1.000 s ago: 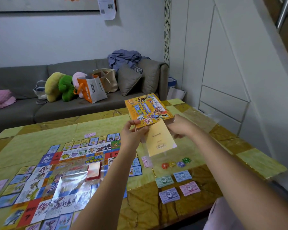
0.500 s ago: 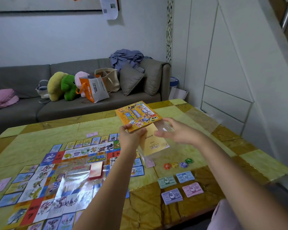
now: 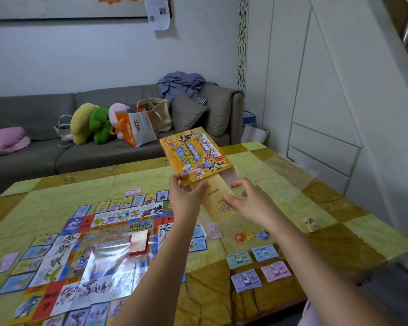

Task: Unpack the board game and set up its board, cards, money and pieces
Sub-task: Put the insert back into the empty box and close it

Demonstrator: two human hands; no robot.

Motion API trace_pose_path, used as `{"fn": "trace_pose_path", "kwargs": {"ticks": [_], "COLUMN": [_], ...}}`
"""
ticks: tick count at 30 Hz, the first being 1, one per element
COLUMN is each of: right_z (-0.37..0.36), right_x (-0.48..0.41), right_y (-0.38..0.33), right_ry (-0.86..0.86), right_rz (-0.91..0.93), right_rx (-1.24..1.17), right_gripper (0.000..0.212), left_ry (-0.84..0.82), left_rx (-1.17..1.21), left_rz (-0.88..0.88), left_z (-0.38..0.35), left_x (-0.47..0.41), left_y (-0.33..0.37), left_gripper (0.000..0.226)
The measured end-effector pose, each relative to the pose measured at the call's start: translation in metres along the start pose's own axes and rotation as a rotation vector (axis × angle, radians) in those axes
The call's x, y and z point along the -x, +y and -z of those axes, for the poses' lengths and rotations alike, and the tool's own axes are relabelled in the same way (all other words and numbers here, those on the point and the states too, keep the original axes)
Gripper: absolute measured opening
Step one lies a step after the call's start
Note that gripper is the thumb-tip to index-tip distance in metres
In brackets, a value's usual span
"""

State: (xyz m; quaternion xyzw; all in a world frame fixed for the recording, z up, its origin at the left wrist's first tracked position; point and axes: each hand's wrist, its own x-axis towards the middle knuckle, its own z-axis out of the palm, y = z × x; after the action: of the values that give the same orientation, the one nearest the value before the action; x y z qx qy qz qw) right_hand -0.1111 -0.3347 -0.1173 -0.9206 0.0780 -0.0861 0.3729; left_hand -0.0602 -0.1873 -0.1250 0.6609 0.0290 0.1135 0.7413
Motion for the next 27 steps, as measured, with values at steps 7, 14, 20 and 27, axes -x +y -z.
{"fn": "trace_pose_path", "kwargs": {"ticks": [7, 14, 20, 27], "right_z": [-0.007, -0.01, -0.008, 0.015], "right_x": [0.004, -0.007, -0.009, -0.002], "right_y": [-0.011, -0.013, -0.013, -0.009], "right_ry": [-0.01, 0.06, 0.017, -0.122], "right_rz": [0.195, 0.168, 0.141, 0.327], "right_rx": [0.143, 0.356, 0.288, 0.069], "right_gripper": [0.057, 0.043, 0.048, 0.054], "left_ry": [0.028, -0.022, -0.069, 0.032], "left_rx": [-0.081, -0.046, 0.017, 0.053], "left_rz": [-0.002, 0.007, 0.055, 0.093], "left_z": [0.004, 0.001, -0.001, 0.006], "left_x": [0.0, 0.003, 0.003, -0.007], "left_y": [-0.001, 0.007, 0.008, 0.011], "left_gripper": [0.047, 0.042, 0.036, 0.038]}}
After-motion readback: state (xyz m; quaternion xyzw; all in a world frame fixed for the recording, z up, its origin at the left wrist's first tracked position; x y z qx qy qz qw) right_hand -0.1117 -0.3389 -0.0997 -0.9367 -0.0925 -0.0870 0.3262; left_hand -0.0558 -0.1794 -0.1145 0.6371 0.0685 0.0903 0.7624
